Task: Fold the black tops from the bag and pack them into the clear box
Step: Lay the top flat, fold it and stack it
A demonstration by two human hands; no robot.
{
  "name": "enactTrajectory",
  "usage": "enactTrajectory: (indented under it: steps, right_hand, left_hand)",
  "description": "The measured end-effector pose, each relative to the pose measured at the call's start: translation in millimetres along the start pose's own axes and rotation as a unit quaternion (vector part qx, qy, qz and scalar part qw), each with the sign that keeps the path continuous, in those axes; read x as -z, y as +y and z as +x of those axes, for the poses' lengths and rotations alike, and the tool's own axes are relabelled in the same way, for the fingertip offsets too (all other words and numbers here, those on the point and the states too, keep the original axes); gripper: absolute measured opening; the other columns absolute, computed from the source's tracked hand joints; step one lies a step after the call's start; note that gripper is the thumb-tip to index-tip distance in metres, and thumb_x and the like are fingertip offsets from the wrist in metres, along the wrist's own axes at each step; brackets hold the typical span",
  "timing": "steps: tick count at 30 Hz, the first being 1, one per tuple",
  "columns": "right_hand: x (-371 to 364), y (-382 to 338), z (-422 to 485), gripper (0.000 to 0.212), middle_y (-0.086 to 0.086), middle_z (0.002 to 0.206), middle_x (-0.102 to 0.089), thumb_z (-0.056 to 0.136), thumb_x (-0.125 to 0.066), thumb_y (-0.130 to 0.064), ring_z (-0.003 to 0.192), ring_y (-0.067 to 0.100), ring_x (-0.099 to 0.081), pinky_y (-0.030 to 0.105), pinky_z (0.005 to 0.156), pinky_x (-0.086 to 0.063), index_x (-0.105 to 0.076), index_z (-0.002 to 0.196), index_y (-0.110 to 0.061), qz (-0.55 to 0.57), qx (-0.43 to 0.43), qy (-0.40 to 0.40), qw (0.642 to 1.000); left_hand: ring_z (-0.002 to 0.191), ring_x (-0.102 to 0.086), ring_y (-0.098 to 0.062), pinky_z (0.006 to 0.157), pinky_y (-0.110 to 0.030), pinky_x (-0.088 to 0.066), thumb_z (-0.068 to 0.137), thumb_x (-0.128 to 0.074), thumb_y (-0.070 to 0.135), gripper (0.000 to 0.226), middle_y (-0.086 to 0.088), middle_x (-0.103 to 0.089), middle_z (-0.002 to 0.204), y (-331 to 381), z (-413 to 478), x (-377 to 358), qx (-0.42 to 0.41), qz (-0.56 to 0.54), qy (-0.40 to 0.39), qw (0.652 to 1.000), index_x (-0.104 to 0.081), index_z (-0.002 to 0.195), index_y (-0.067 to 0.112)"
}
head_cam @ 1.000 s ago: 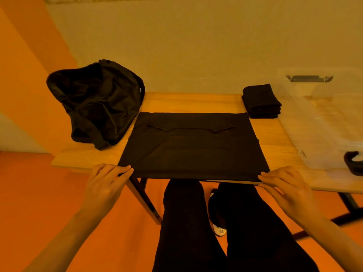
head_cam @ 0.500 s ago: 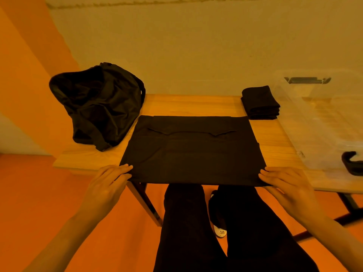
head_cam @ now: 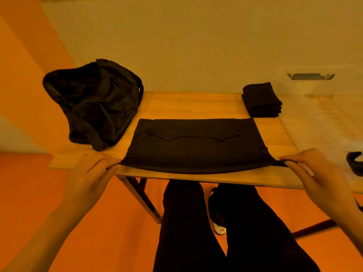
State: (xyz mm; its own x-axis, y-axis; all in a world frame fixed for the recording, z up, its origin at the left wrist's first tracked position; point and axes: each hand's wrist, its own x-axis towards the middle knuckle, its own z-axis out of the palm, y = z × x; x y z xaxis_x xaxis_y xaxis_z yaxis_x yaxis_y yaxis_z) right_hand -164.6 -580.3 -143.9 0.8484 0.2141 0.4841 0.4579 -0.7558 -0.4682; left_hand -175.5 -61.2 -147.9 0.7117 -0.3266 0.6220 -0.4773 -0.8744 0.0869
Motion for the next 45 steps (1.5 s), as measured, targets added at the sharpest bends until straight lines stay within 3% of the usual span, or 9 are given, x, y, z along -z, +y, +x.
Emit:
enactTrajectory:
  steps: [6,13,21,27,31,34,38,41,45]
  right_hand:
    - [-18.5,0.9,57.5,0.017,0.000,0.093,-0.067,0.094,-0.065,-0.022,0.083,0.011,-0.058,0.003,0.073,-0.040,-0.072,0.107,-0.014,-0.007,-0.146,0.041,0.988]
    - [-40.1,20.0,106.7,0.015,-0.001,0.091,-0.066,0.097,-0.065,-0.026,0.077,0.004,-0.057,0.014,0.066,-0.038,-0.073,0.105,-0.016,-0.006,-0.248,0.041,0.968]
    - [-56.0,43.3,150.7,0.022,-0.001,0.088,-0.062,0.097,-0.064,-0.032,0.088,0.015,-0.057,0.029,0.073,-0.039,-0.071,0.101,-0.012,-0.032,-0.283,-0.017,0.958]
    - [-68.6,45.3,163.0,0.019,-0.003,0.083,-0.062,0.095,-0.068,-0.034,0.080,0.012,-0.057,0.010,0.064,-0.032,-0.070,0.094,-0.015,-0.059,-0.283,0.011,0.957]
    - [-78.2,48.2,163.4,0.028,0.005,0.089,-0.069,0.092,-0.070,-0.041,0.083,0.022,-0.065,0.030,0.071,-0.046,-0.071,0.100,-0.014,-0.151,-0.253,0.021,0.955]
    - [-79.3,31.1,160.8,0.026,0.009,0.099,-0.067,0.097,-0.064,-0.037,0.091,0.028,-0.061,0.031,0.074,-0.040,-0.068,0.102,-0.013,-0.175,-0.196,0.068,0.963]
    - [-120.0,-23.1,157.6,0.041,0.010,0.124,-0.060,0.099,-0.052,-0.045,0.119,0.028,-0.052,0.038,0.092,-0.046,-0.061,0.128,-0.017,-0.152,-0.087,-0.088,0.981]
    - [-158.8,-36.3,158.6,0.072,0.012,0.165,-0.023,0.099,-0.021,-0.069,0.153,0.029,-0.018,0.045,0.122,-0.022,-0.025,0.159,-0.029,-0.205,-0.067,-0.244,0.945]
    - [-166.1,-29.5,151.3,0.078,0.008,0.169,-0.002,0.094,0.002,-0.074,0.156,0.025,0.005,0.050,0.126,-0.004,-0.006,0.161,-0.034,-0.237,-0.104,-0.237,0.936]
  left_hand:
    - [0.082,-0.057,-0.029,0.077,-0.024,-0.040,0.094,-0.068,0.009,0.014,-0.016,-0.065,0.087,-19.2,52.1,-12.3,0.016,0.025,0.019,0.999,-0.073,0.097,-0.004]
    - [0.085,-0.065,-0.033,0.060,-0.047,-0.049,0.102,-0.060,0.027,0.026,-0.011,-0.065,0.091,-46.3,99.6,-42.4,0.040,0.082,-0.014,0.996,-0.074,0.098,0.006]
    - [0.081,-0.062,-0.031,0.058,-0.044,-0.049,0.097,-0.066,0.026,0.014,-0.005,-0.060,0.093,-53.7,137.2,-68.2,0.145,0.100,-0.065,0.982,-0.068,0.094,0.012]
    - [0.083,-0.060,-0.028,0.065,-0.049,-0.052,0.096,-0.066,0.029,0.018,-0.006,-0.060,0.096,-62.6,147.1,-88.4,0.172,0.093,-0.084,0.977,-0.069,0.097,0.012]
    - [0.082,-0.060,-0.029,0.071,-0.053,-0.054,0.096,-0.066,0.034,0.026,-0.008,-0.057,0.108,-58.9,152.7,-99.5,0.210,0.072,-0.082,0.972,-0.068,0.107,0.011]
    - [0.088,-0.058,-0.031,0.072,-0.050,-0.053,0.100,-0.064,0.033,0.030,-0.012,-0.053,0.117,-30.4,151.8,-101.8,0.207,0.062,-0.029,0.976,-0.066,0.114,0.007]
    - [0.121,-0.049,-0.033,0.094,-0.049,-0.049,0.102,-0.048,0.047,0.049,-0.014,-0.051,0.137,37.1,144.5,-127.4,0.152,0.009,-0.139,0.978,-0.062,0.132,0.010]
    - [0.154,-0.015,-0.032,0.122,-0.049,-0.021,0.098,-0.018,0.070,0.077,-0.010,-0.013,0.169,50.7,142.3,-151.5,0.162,0.062,-0.281,0.944,-0.028,0.160,0.025]
    - [0.156,0.015,-0.026,0.127,-0.051,0.002,0.084,0.006,0.085,0.092,-0.002,0.015,0.170,37.8,138.5,-159.7,0.205,0.093,-0.325,0.919,0.006,0.161,0.036]
